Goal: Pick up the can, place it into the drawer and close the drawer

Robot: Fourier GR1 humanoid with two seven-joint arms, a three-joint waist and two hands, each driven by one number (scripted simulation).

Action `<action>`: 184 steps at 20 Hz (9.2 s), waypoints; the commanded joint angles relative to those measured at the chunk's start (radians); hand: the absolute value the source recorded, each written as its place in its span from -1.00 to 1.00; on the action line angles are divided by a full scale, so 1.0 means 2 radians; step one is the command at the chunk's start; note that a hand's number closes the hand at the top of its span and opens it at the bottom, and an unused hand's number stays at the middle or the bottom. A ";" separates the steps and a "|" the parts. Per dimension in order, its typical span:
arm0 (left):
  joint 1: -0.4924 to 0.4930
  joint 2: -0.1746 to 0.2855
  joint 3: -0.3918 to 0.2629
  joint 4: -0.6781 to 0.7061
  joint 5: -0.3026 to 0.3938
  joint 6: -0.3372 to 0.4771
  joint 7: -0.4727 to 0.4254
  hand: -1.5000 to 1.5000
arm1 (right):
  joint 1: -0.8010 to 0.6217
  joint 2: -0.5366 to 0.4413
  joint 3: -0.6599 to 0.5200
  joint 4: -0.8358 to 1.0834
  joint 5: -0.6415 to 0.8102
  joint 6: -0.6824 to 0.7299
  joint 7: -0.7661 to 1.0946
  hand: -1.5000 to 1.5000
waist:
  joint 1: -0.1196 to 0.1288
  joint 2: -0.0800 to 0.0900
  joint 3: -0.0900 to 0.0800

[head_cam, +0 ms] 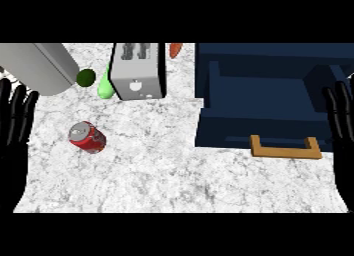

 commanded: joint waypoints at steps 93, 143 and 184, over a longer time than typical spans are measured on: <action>-0.198 0.158 0.132 0.851 0.019 -0.303 -0.257 -1.00 | 0.217 0.002 -0.358 -0.016 -0.230 0.284 0.058 -1.00 | -0.029 0.011 0.003; -0.254 -0.051 0.031 0.521 0.139 0.024 -0.087 1.00 | 0.279 0.033 -0.356 -0.093 -0.282 0.267 0.094 -1.00 | -0.020 0.003 0.005; -0.636 -0.051 -0.107 0.640 0.202 0.307 0.054 1.00 | 0.230 0.020 -0.339 -0.080 -0.267 0.242 0.113 -1.00 | -0.040 0.012 0.004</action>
